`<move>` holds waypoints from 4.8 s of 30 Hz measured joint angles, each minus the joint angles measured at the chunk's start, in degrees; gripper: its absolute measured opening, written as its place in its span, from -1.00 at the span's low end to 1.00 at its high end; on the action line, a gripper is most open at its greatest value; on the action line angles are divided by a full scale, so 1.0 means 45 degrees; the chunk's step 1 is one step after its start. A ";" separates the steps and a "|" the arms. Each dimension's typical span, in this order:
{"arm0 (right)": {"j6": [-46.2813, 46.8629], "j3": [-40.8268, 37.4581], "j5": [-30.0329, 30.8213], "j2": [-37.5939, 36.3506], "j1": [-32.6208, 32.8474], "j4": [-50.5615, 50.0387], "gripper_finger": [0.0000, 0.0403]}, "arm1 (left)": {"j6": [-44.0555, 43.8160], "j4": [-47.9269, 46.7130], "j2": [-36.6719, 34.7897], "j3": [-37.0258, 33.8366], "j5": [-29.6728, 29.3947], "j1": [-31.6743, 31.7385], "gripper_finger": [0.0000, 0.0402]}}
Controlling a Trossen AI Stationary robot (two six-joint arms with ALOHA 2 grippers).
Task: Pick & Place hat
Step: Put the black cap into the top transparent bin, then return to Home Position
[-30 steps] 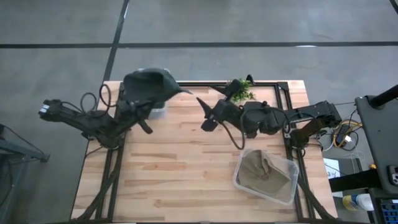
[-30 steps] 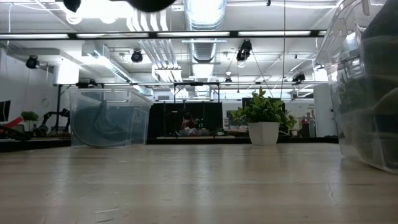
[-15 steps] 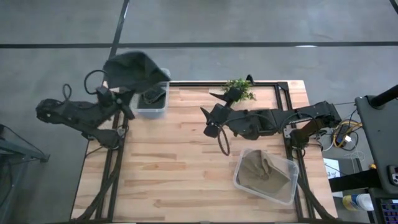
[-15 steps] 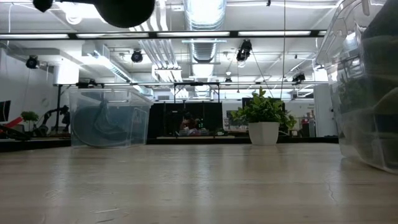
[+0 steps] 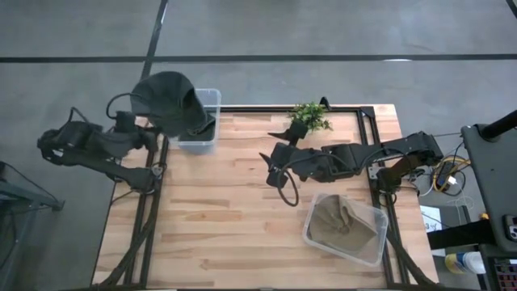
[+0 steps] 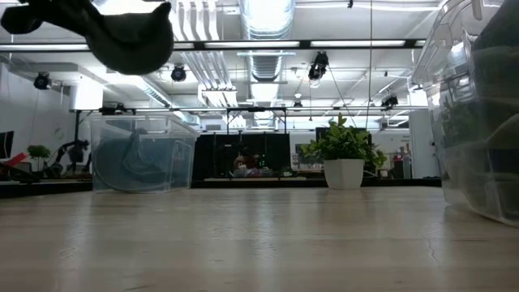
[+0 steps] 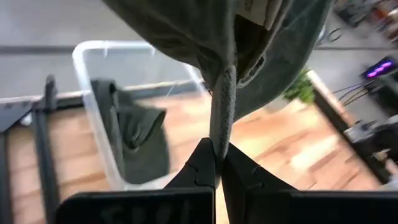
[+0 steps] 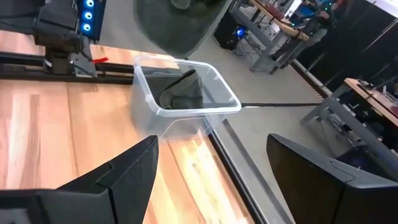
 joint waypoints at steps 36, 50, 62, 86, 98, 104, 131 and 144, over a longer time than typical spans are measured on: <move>0.0317 -0.1337 -0.0035 0.0000 0.0000 0.0361 0.46 | 0.6562 0.0529 0.7014 0.2268 0.7119 1.0826 -0.98; 0.0525 -0.1337 -0.0035 0.0000 0.0000 0.0356 0.46 | 0.6545 -0.0420 0.9160 0.2105 0.7137 1.0854 -0.56; 0.0762 -0.1337 -0.0035 0.0000 0.0000 0.0130 0.46 | 0.7132 -0.1738 0.8233 0.2195 0.6556 1.0583 -0.47; 0.0434 -0.1351 -0.4152 0.0000 -0.0117 0.0075 -0.95 | 0.8092 0.7109 0.2068 -0.0681 0.4282 0.1935 -0.93; -0.1075 -0.3803 -0.8746 -0.0763 -0.0080 0.5693 -0.96 | 1.1069 1.3220 0.1671 -0.3978 0.4222 -0.1346 -1.00; -0.1147 -0.6025 -0.8705 -0.2551 -0.0083 0.6901 -0.96 | 1.2656 1.5708 0.0983 -0.5474 0.3948 -0.2902 -1.00; -0.0719 -1.3099 -0.8263 -1.3271 -0.0083 0.6433 -0.96 | 1.3516 1.5612 -0.3166 -0.7739 0.2872 -0.3586 -1.00; -0.0832 -1.4550 -0.6602 -1.5725 -0.0087 0.4162 -0.96 | 1.3780 1.5482 -0.6117 -0.9170 0.2895 -0.3576 -1.00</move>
